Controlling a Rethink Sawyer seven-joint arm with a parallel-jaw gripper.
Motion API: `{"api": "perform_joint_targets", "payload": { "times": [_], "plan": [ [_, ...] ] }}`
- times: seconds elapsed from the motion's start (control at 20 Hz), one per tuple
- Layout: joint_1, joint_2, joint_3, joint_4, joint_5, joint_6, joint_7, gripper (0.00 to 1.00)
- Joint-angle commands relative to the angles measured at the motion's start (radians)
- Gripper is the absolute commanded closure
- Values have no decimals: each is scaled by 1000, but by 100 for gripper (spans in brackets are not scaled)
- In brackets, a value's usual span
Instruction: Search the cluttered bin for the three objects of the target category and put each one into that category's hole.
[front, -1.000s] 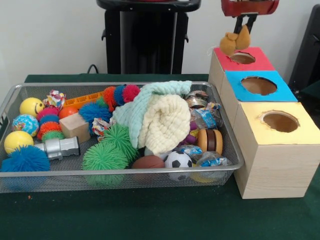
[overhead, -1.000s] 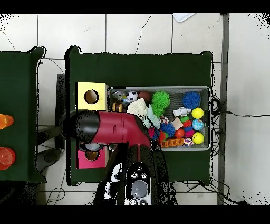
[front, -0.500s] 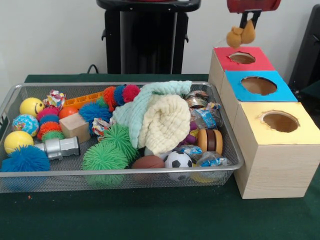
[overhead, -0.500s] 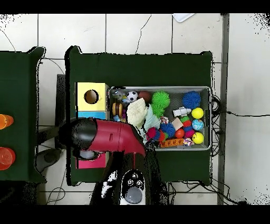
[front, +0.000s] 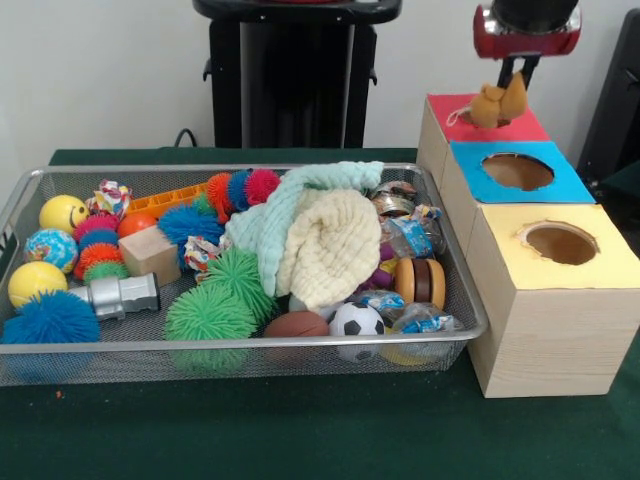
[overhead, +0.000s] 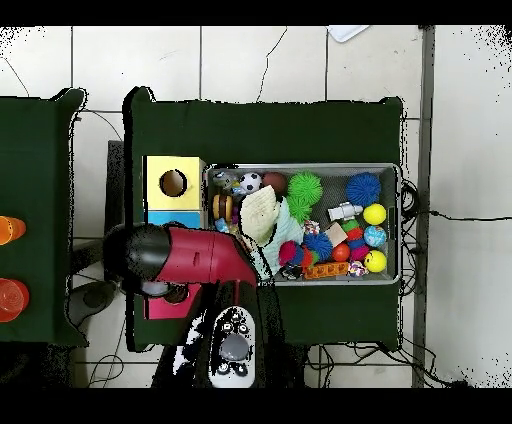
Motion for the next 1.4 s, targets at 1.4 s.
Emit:
{"api": "perform_joint_targets", "payload": {
  "times": [1.4],
  "plan": [
    [9,-27,-31,133,-10,6,179,100]
  ]
}}
